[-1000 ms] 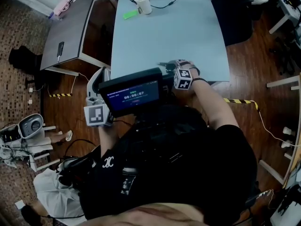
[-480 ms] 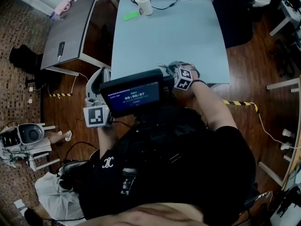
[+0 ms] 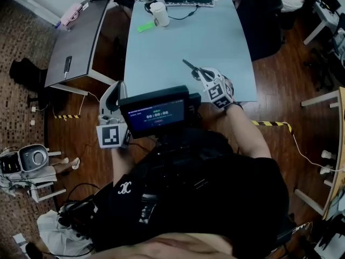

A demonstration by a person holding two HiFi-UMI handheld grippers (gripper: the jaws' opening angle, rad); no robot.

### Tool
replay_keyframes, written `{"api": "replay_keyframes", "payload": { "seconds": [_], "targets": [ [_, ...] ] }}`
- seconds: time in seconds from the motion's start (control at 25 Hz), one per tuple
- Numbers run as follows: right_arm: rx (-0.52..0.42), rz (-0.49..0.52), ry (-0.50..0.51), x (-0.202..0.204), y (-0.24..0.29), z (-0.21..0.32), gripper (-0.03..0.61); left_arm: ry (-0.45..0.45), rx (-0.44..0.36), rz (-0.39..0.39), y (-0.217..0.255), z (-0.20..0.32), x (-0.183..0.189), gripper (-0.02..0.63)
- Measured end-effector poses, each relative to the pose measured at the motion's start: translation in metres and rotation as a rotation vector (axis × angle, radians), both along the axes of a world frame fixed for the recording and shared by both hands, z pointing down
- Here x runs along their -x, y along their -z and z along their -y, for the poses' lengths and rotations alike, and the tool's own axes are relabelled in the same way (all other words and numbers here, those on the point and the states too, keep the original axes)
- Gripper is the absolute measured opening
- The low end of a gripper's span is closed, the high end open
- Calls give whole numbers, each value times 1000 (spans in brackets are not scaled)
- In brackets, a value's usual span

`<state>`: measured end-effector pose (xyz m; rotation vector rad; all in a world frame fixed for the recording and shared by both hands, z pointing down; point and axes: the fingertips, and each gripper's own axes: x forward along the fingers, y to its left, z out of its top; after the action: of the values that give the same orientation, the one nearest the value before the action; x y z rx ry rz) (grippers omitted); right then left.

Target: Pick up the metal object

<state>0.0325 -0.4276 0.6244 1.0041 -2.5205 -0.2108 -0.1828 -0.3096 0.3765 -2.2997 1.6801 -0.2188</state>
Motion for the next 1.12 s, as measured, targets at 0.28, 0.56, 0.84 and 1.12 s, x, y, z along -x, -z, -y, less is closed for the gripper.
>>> {"api": "replay_keyframes", "payload": {
  "seconds": [0.28, 0.56, 0.84, 1.12],
  "targets": [
    [-240, 320, -113, -87, 163, -45, -14, 8, -63, 30, -2, 6, -15, 14],
    [-388, 404, -180, -155, 230, -100, -14, 22, -81, -4, -8, -7, -43, 14],
    [-447, 429, -214, -179, 253, -132, -14, -23, -74, -8, -12, -12, -59, 14],
    [-501, 430, -265, -172, 270, -202, -14, -88, -106, -33, 4, -49, -56, 14]
  ]
}}
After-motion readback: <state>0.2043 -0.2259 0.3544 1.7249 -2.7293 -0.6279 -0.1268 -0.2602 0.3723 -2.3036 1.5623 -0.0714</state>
